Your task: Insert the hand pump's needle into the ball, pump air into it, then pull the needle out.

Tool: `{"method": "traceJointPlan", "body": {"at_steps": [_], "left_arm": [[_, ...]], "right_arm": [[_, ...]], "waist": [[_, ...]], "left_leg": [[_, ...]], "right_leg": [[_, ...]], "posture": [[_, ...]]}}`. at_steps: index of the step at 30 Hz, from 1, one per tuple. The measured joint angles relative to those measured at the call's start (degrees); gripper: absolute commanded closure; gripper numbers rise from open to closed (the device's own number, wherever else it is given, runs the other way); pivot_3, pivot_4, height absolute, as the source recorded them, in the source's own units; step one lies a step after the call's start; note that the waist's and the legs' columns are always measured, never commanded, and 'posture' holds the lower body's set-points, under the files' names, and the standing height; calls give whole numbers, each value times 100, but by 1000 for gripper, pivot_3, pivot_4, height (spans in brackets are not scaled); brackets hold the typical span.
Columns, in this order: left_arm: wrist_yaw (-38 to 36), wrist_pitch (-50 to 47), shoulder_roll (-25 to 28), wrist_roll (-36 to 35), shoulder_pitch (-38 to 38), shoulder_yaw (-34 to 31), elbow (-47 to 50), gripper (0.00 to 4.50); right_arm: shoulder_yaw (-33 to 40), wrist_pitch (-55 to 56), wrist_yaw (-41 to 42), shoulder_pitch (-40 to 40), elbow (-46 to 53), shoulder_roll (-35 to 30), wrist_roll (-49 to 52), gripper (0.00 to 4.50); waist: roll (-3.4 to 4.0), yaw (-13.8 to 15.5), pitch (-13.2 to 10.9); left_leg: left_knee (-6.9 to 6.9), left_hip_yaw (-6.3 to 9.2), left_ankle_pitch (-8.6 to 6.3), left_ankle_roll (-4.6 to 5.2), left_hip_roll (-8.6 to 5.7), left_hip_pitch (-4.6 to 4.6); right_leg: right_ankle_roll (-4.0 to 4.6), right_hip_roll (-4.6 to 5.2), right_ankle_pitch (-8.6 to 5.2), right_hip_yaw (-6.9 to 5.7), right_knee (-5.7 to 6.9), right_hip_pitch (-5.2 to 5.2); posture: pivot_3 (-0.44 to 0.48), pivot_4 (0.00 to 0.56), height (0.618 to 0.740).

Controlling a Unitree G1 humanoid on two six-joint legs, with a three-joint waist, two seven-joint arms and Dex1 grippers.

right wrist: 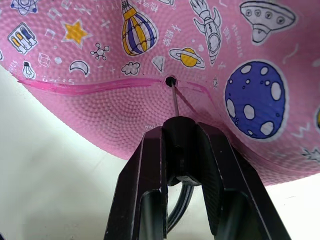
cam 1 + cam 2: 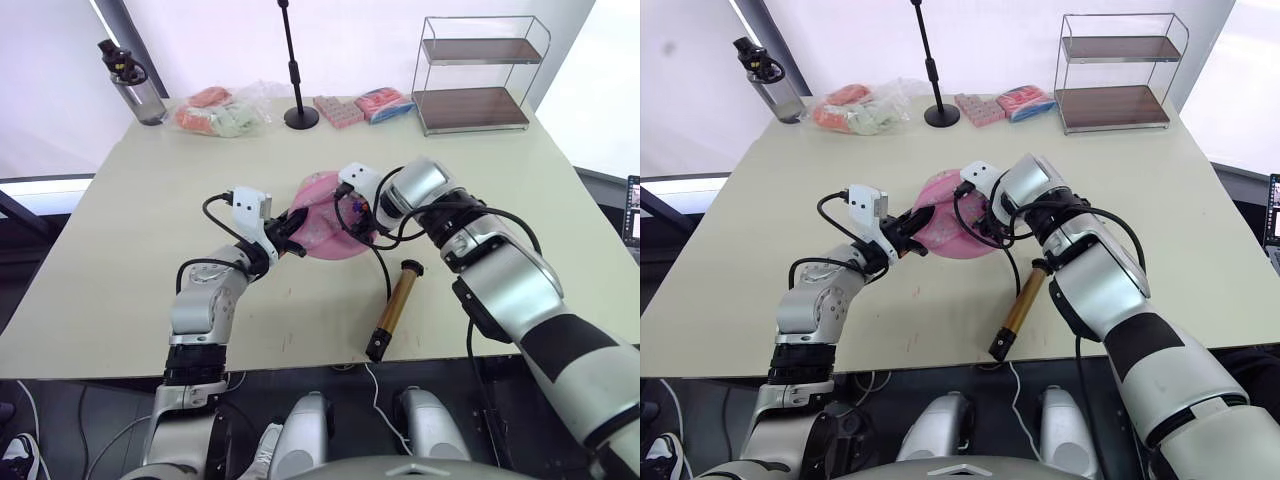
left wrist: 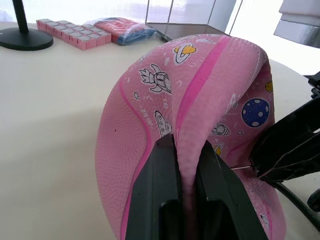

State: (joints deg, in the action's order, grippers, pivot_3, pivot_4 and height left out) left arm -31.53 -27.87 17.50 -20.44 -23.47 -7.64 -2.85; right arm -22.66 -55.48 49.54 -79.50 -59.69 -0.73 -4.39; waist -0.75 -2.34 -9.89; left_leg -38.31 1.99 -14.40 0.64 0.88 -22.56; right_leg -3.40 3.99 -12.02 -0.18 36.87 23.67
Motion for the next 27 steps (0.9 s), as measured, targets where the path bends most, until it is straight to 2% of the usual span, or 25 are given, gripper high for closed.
{"method": "traceJointPlan", "body": {"at_steps": [16,27], "left_arm": [[-1,-43,-23,-4,10,-28,-26,4486],[-1,-50,-33,-6,126,-28,105,4486]], "right_arm": [[168,440,-205,-353,-819,369,-335,4170],[990,303,-781,-500,-1235,519,-232,4170]], "waist": [[6,-6,22],[6,-21,46]], "left_leg": [[3,0,0,0,0,5],[12,-1,0,0,4,11]], "right_leg": [[17,0,-10,0,0,-2],[19,0,-11,0,0,-2]], "posture": [[0,150,731],[0,150,731]]}}
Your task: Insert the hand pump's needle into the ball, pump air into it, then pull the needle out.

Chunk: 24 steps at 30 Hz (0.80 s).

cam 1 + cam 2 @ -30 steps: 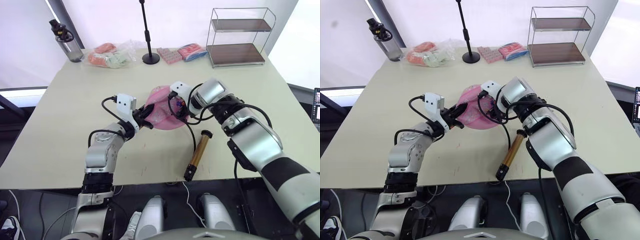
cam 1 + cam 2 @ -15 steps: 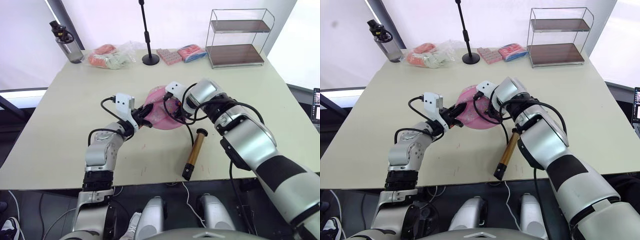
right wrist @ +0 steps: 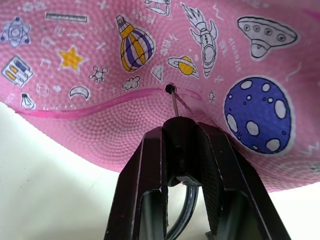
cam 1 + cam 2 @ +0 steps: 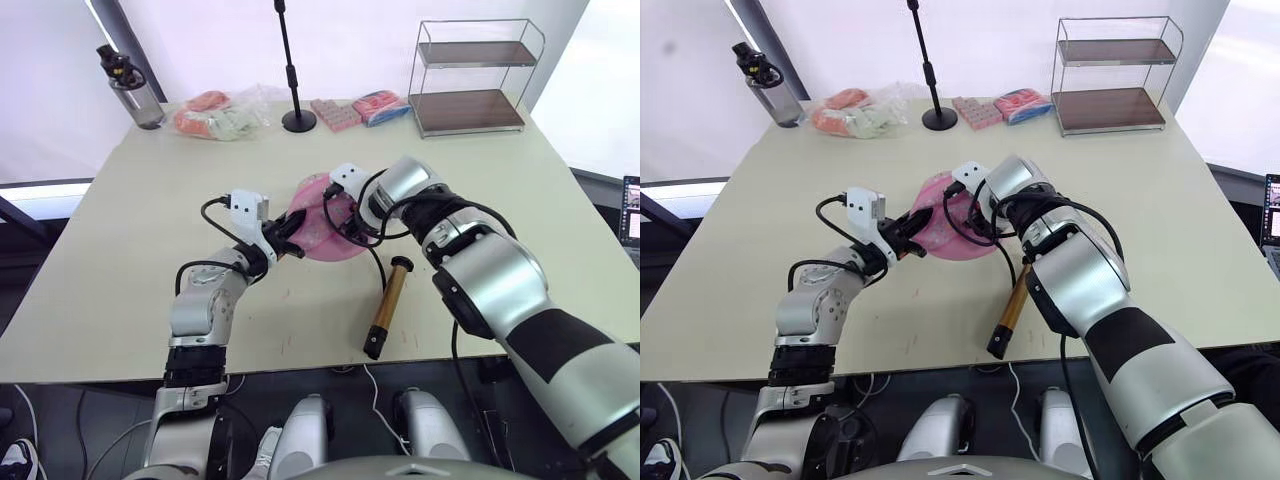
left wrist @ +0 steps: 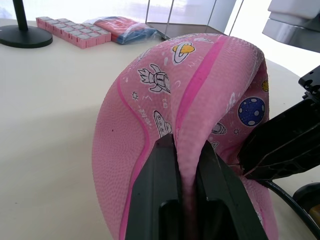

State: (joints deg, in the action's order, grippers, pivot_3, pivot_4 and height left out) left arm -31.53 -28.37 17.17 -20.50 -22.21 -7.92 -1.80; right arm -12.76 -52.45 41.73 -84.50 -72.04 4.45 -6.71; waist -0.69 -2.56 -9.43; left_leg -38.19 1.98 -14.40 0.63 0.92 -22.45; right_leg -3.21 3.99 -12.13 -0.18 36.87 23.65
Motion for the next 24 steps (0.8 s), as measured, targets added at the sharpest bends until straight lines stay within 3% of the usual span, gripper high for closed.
{"method": "traceJointPlan", "body": {"at_steps": [9,16,24], "left_arm": [[0,-43,-30,-5,17,0,54,4486],[0,-45,-33,-3,11,-5,0,4486],[-6,-43,-31,-3,-54,-15,-126,4486]], "right_arm": [[321,-202,-211,-80,-84,43,31,4170],[-551,814,553,78,-39,62,-624,4170],[-634,1034,903,256,242,-148,-686,4170]], "waist": [[0,-1,0],[1,-15,3],[1,7,3]], "left_leg": [[4,2,0,0,0,1],[4,4,0,0,0,14],[4,7,0,0,-1,13]], "right_leg": [[-1,-2,-1,0,-1,0],[-3,-4,-2,0,-1,-3],[-3,-4,-2,0,-1,-3]], "posture": [[0,150,731],[0,150,731],[0,150,731]]}}
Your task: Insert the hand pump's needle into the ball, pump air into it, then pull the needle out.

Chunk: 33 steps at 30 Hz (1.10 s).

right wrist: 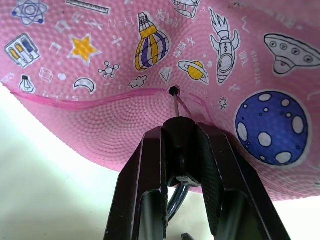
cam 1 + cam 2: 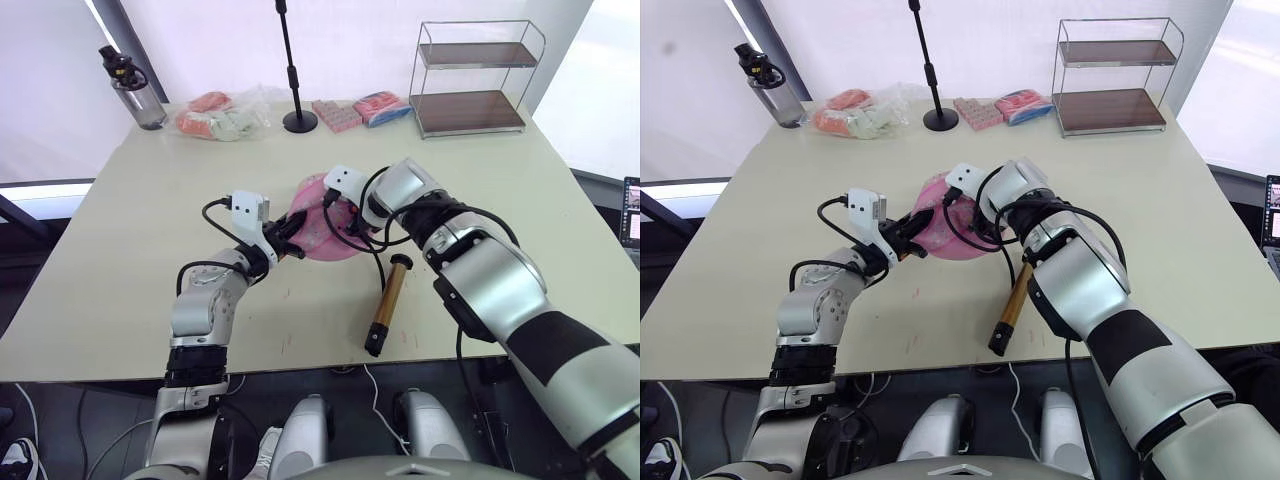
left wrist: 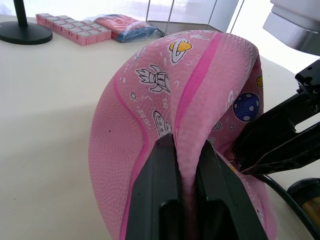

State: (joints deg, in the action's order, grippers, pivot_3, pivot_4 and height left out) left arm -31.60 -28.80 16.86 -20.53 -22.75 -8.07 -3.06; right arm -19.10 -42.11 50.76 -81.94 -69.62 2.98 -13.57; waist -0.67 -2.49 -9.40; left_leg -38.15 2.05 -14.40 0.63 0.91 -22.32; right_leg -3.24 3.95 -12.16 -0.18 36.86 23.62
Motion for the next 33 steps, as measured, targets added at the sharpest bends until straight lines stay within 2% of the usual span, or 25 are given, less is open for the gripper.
{"method": "traceJointPlan", "body": {"at_steps": [19,21,22,33], "left_arm": [[-187,81,9,2,-72,-19,-200,4486],[-196,98,9,2,-69,-19,-209,4500],[-243,98,4,3,-61,-14,-214,4500],[-464,139,-94,3,-70,25,-256,4500]], "right_arm": [[-241,30,386,670,1233,-425,-24,4170],[-261,24,408,714,1332,-467,-24,3170],[-265,32,385,736,1430,-490,-28,3046],[-445,-135,713,1157,2429,-966,44,3046]], "waist": [[4,22,-3],[5,24,-3],[8,25,-5],[19,165,-12]], "left_leg": [[0,6,0,0,-10,-8],[0,7,0,0,-11,-8],[0,6,0,0,-12,-10],[8,11,-1,-2,-35,-47]], "right_leg": [[0,5,0,0,-1,1],[0,6,0,0,-1,1],[0,7,0,0,-1,1],[-2,25,24,-3,-34,9]], "posture": [[0,150,731],[0,150,731],[0,150,731],[0,150,731]]}}
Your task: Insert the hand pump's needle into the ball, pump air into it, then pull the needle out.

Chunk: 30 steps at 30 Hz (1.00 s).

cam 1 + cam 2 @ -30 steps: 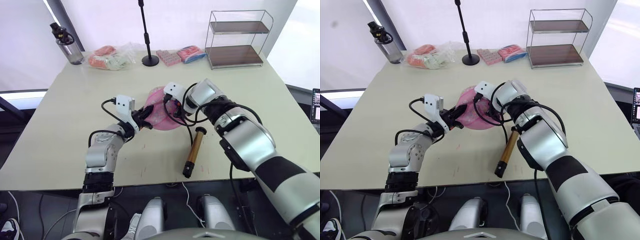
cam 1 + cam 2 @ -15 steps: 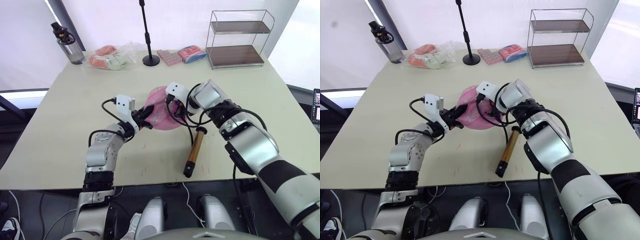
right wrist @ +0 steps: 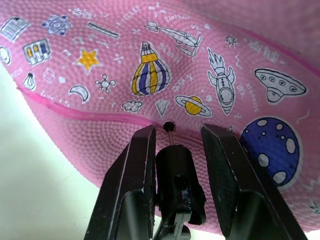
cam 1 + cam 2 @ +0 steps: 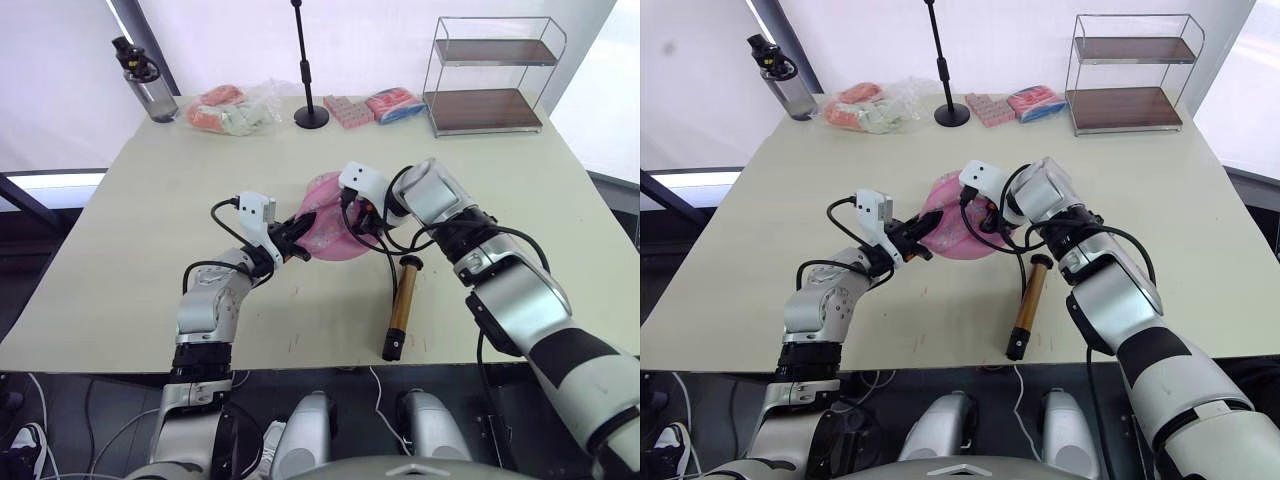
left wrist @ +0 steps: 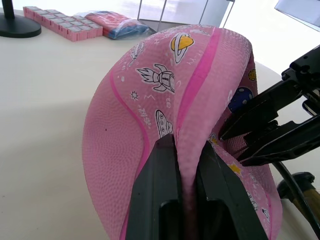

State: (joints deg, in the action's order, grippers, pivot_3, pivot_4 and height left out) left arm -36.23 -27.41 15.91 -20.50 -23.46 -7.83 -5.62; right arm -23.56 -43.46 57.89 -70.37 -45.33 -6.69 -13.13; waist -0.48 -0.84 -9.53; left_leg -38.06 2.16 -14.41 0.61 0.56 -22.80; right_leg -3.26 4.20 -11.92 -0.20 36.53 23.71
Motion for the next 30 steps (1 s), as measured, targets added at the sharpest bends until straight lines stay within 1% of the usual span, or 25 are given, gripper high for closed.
{"method": "traceJointPlan", "body": {"at_steps": [7,11,16,20,23,30], "left_arm": [[-92,24,-7,3,8,9,-17,4500],[-124,25,-6,4,0,14,-27,4500],[-141,27,4,3,-7,43,-33,4500],[-151,27,23,3,-17,62,-40,4500],[-162,27,33,1,-17,67,-38,4500],[-164,27,41,2,-21,100,-38,4500]], "right_arm": [[-23,-50,473,464,1487,-572,332,3046],[65,-63,557,856,2211,-780,657,3046],[282,-205,574,1139,2934,-1132,1043,3046],[445,-249,504,1546,3356,-1375,1294,3046],[467,-258,381,1824,3417,-1524,1410,3046],[610,-254,42,1863,3415,-1533,1626,3046]], "waist": [[5,27,-3],[5,43,-3],[5,64,-3],[4,91,-3],[5,95,-3],[5,136,-3]], "left_leg": [[16,6,0,0,0,-4],[24,6,1,0,0,-4],[32,6,1,0,0,-4],[40,6,1,0,0,-4],[44,1,1,0,0,-4],[52,1,1,0,1,-1]], "right_leg": [[-3,0,-1,-10,-15,-1],[-3,1,0,-11,-27,-3],[-3,2,0,-13,-39,-5],[-3,2,1,-15,-54,-10],[-2,3,2,-14,-58,-9],[-1,2,2,-14,-61,-9]], "posture": [[0,150,731],[0,150,731],[0,150,731],[0,150,731],[0,150,731],[0,150,731]]}}
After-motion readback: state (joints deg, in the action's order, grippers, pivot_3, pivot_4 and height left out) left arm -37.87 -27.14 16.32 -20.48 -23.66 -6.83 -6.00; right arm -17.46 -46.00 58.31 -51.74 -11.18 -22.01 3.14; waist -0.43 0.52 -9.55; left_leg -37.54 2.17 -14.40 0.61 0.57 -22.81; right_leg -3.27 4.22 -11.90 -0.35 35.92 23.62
